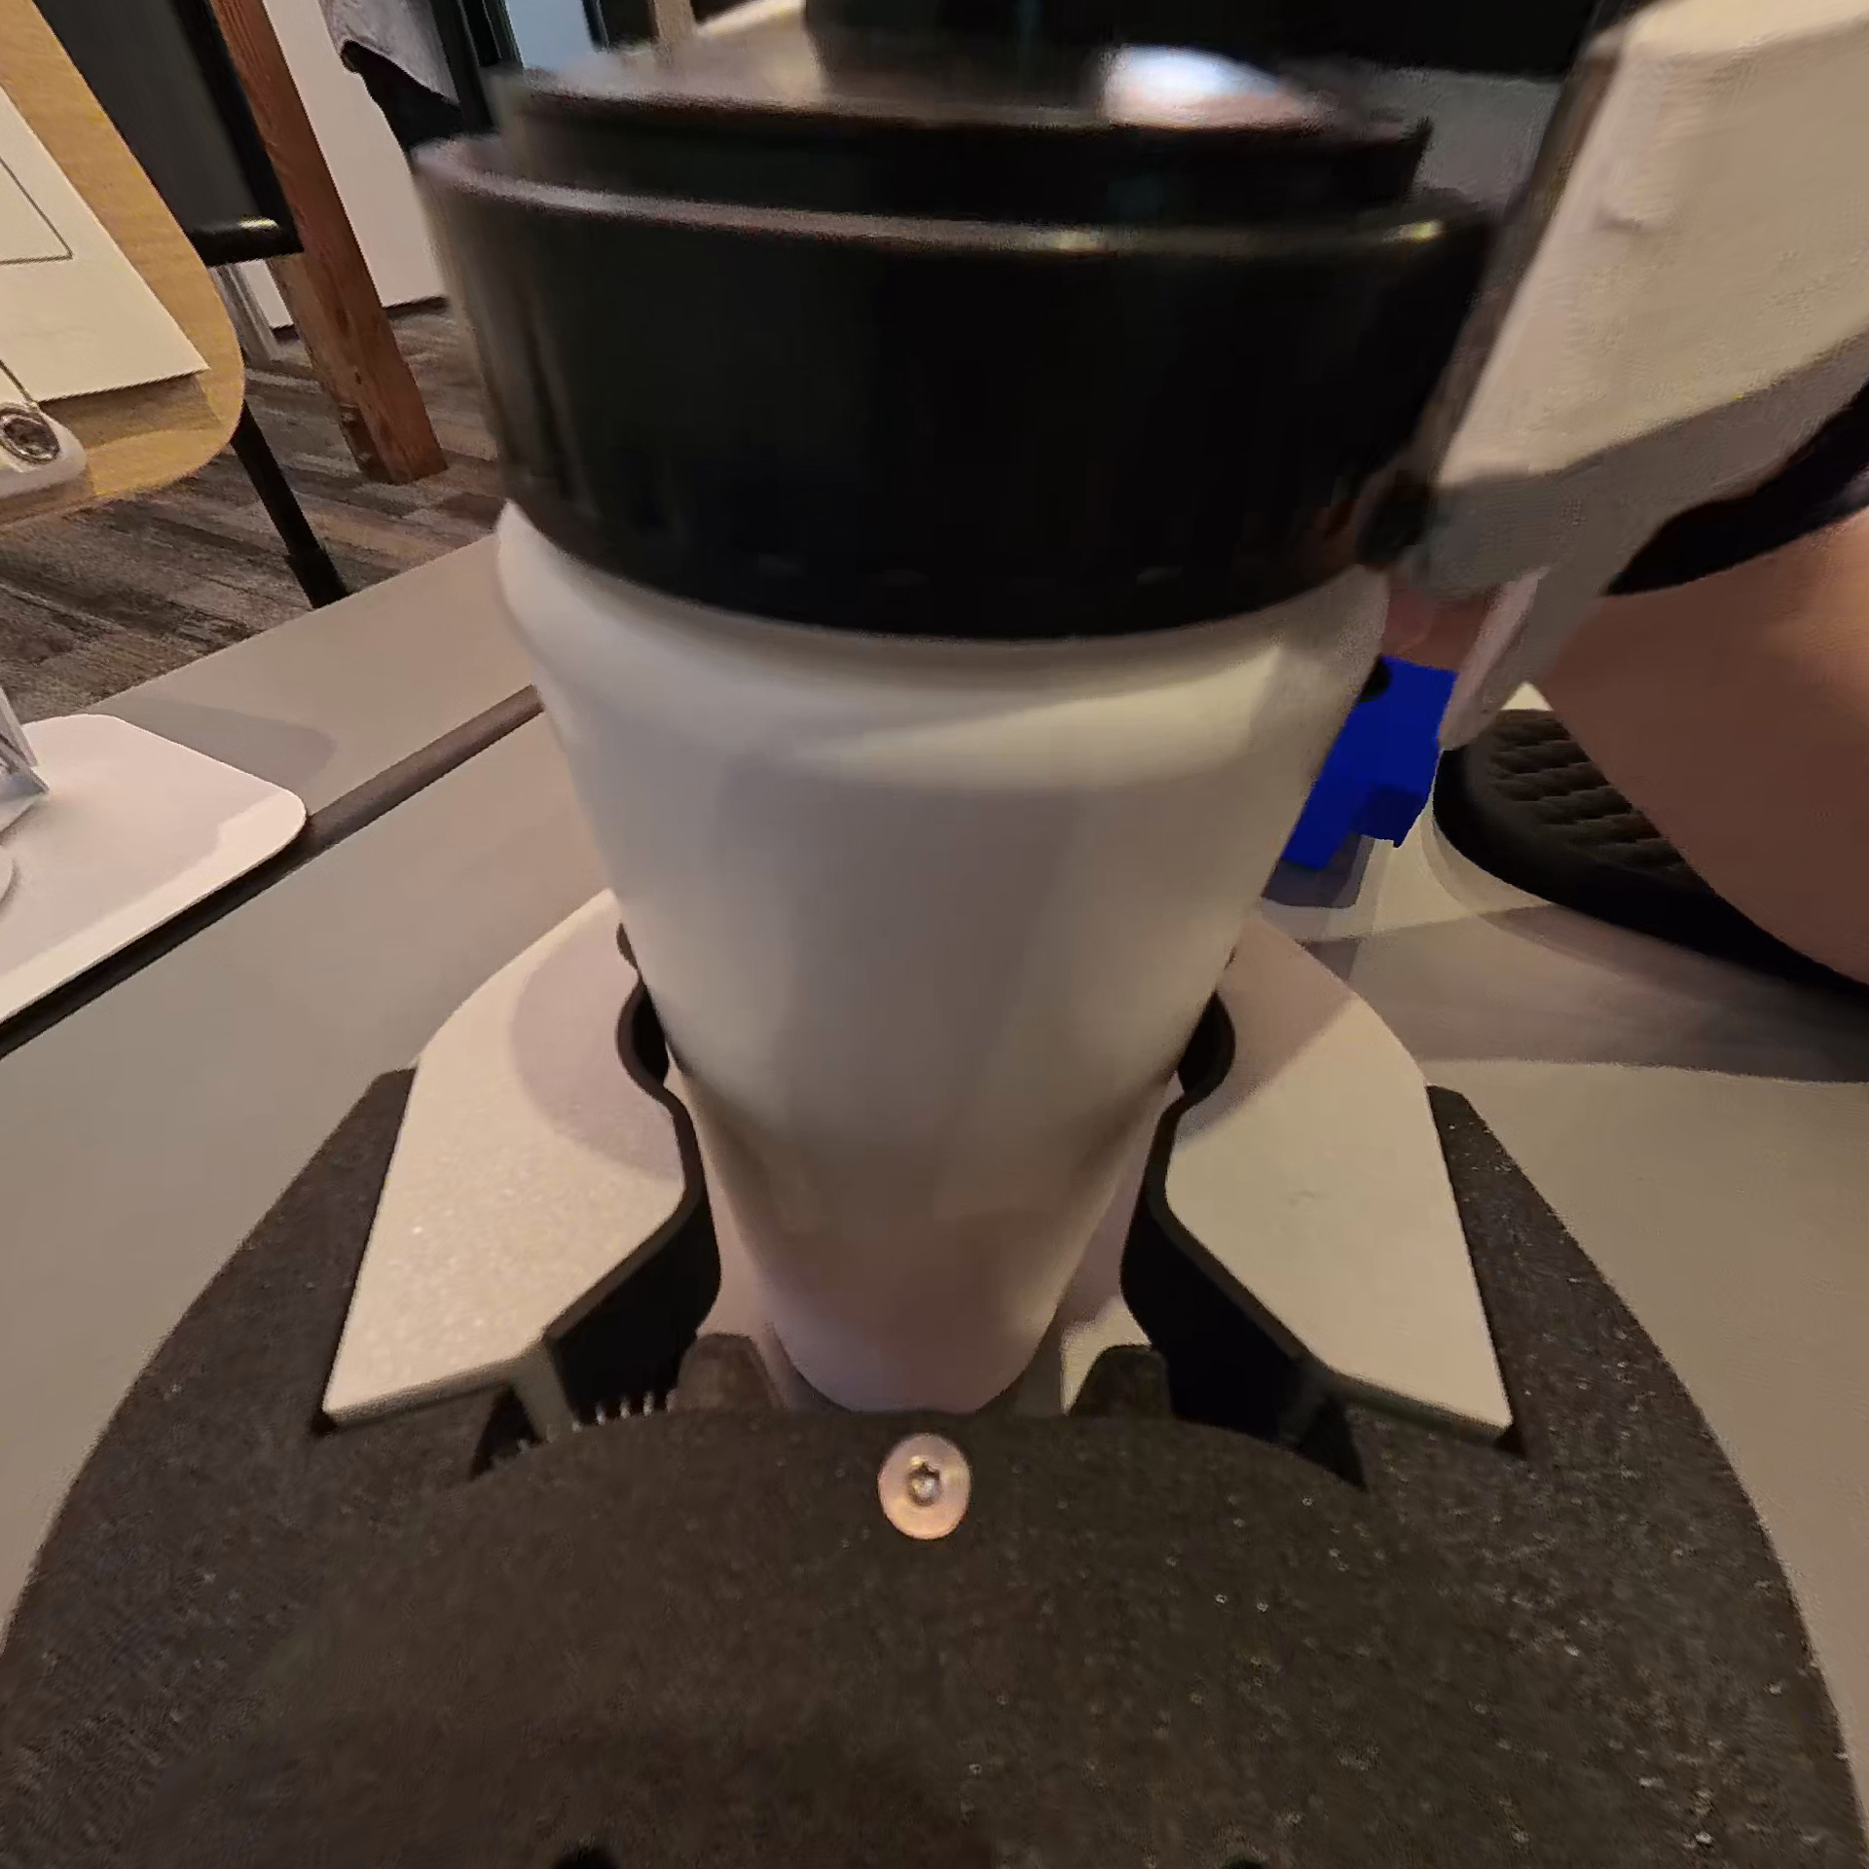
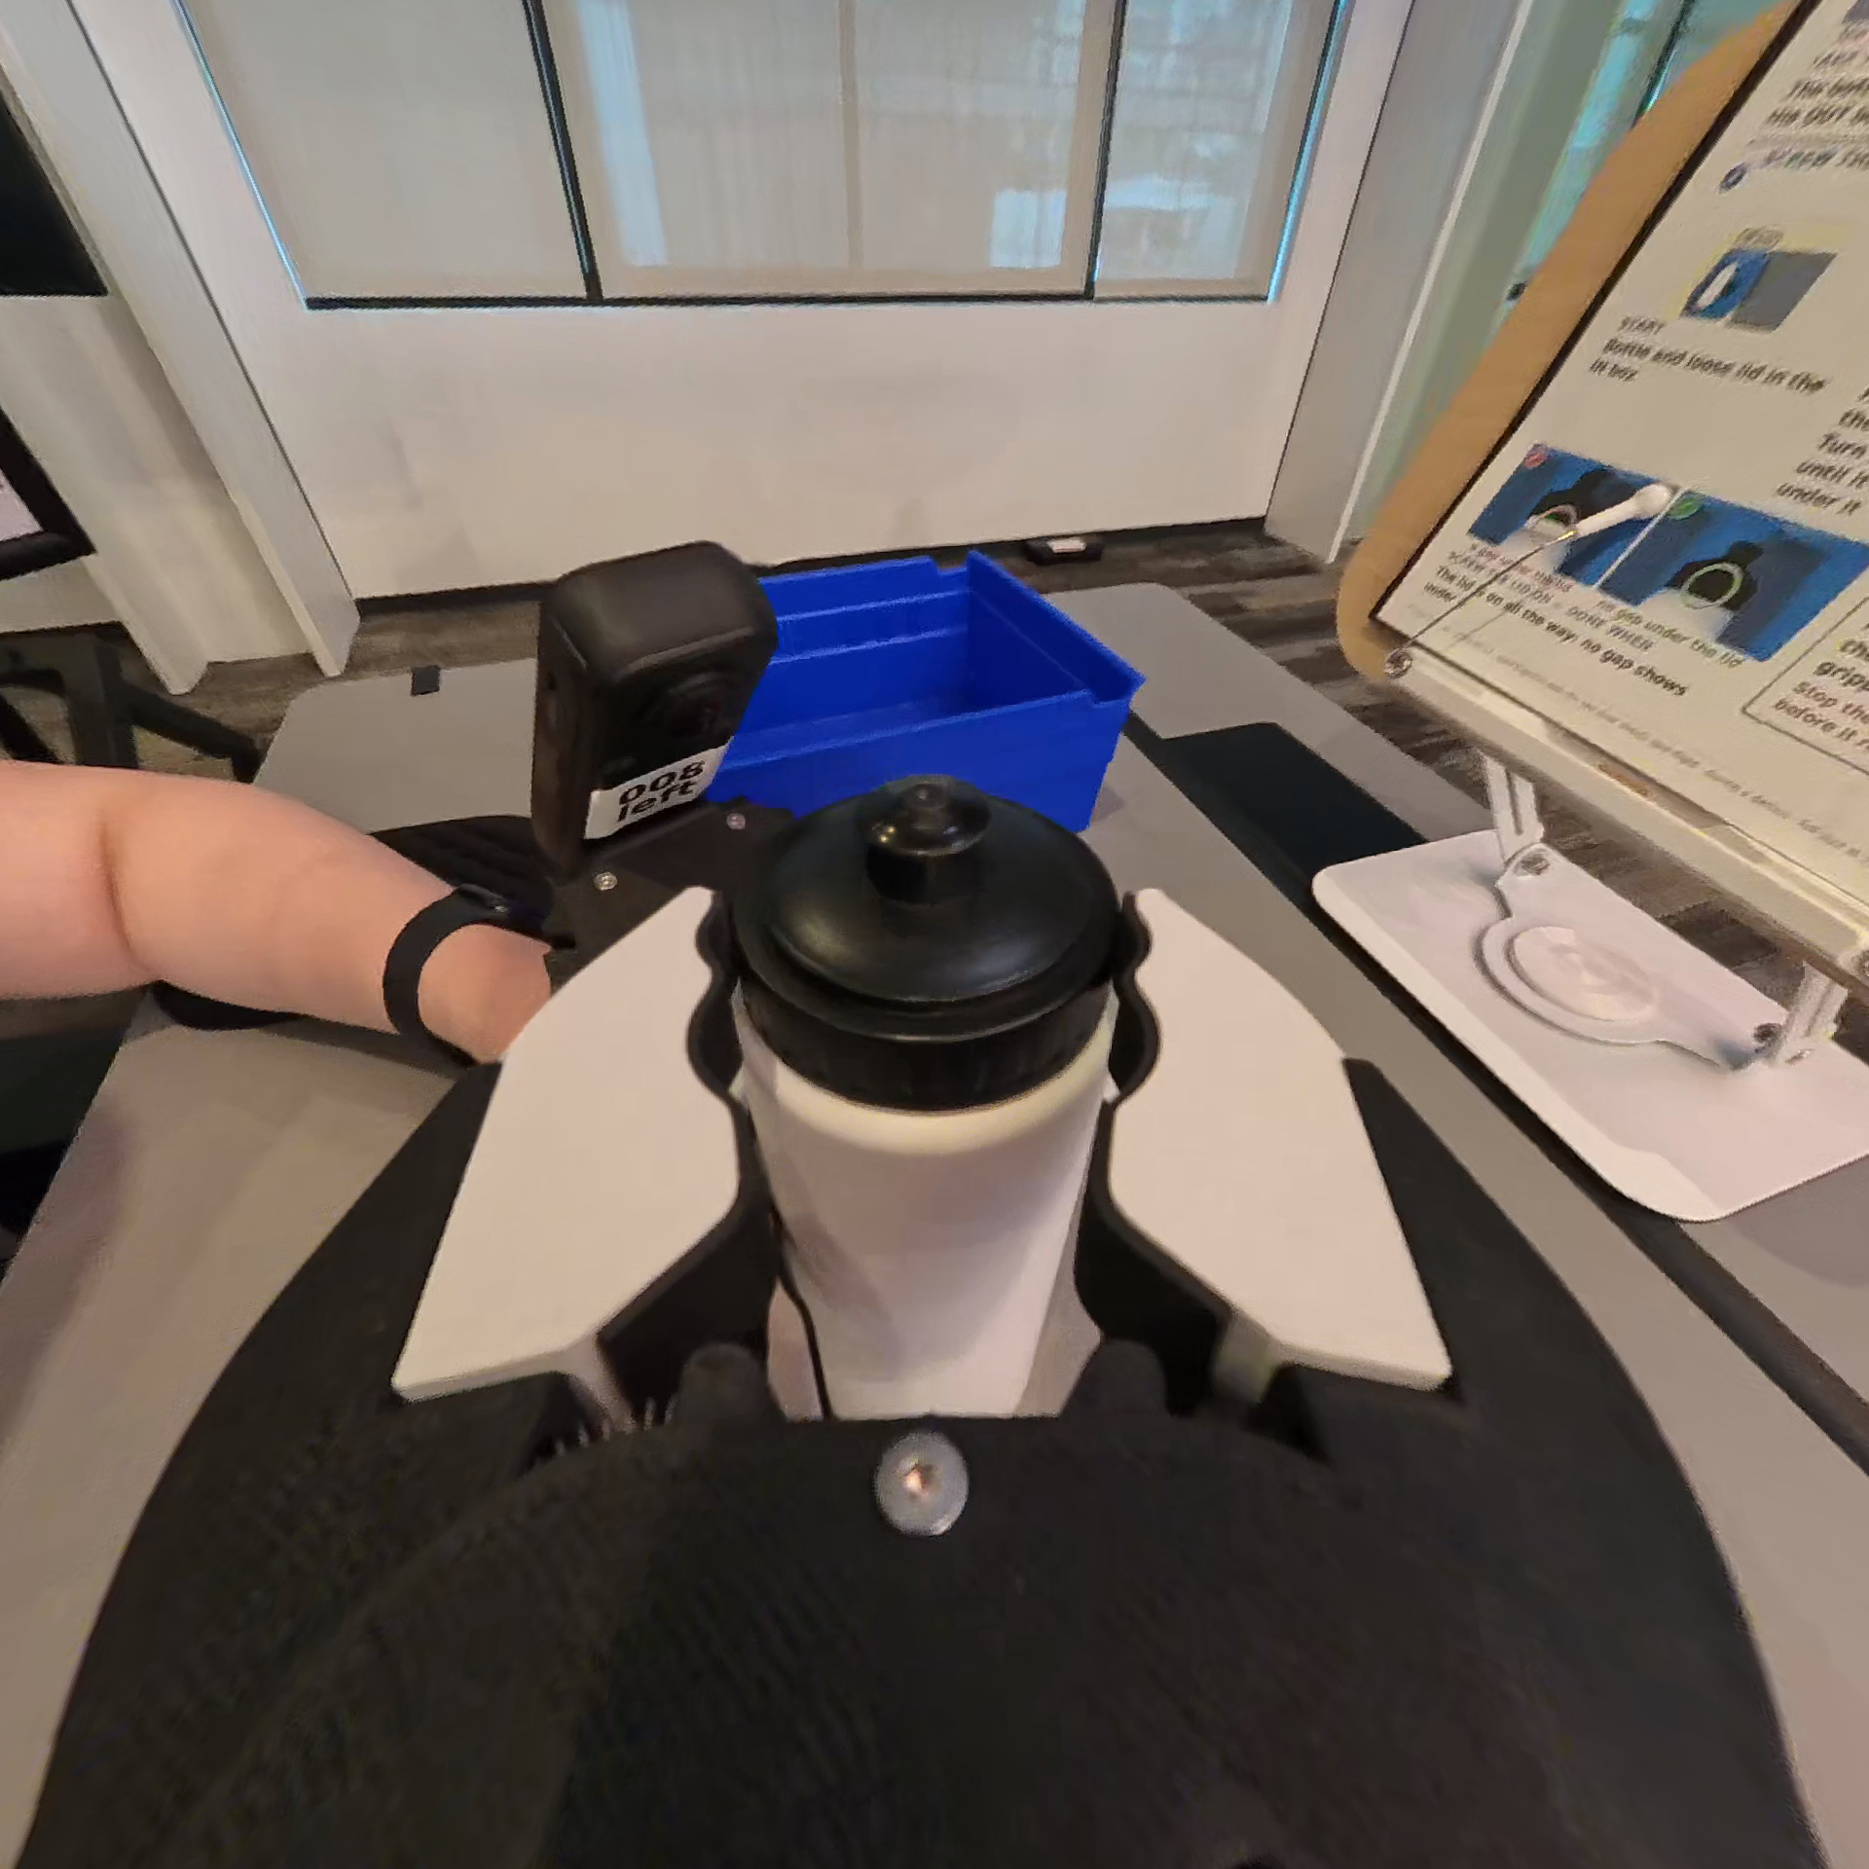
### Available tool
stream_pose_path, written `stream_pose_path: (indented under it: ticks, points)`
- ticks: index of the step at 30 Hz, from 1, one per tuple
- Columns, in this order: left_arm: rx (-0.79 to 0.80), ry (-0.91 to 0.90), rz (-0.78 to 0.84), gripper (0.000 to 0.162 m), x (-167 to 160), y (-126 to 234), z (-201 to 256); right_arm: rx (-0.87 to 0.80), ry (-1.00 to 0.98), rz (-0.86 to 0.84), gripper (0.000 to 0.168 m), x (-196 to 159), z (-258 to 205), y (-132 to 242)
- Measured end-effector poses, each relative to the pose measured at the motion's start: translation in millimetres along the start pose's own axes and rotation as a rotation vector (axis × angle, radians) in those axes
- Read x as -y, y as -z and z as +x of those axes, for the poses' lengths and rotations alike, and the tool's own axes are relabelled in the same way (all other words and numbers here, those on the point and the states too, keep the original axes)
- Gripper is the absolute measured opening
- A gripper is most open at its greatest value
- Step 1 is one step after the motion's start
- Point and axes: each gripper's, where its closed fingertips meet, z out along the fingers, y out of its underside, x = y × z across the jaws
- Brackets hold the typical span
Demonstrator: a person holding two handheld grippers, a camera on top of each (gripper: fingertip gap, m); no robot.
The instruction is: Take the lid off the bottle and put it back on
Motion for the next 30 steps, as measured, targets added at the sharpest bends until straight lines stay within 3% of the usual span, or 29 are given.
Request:
stream_pose_path:
  ticks: [7,12,18,24,28,30]
  points:
    - [0.005,0.001,0.066,0.106,18,13,8,-0.024,-0.117,0.011,0.073,2,17,12]
    - [-0.013,-0.048,0.134,0.104,40,28,23,0.028,-0.275,0.127,0.073,31,36,51]
    - [-0.058,-0.031,0.125,0.104,41,24,33,0.041,-0.354,0.157,0.073,54,45,92]
    - [-0.225,0.112,0.113,0.108,36,14,57,0.029,-0.288,0.056,0.073,50,25,71]
    - [-0.213,0.106,0.099,0.114,31,11,54,0.1,-0.263,0.048,0.073,61,5,51]
    - [-0.246,0.114,0.112,0.103,33,14,55,0.13,-0.251,0.074,0.073,70,-3,44]
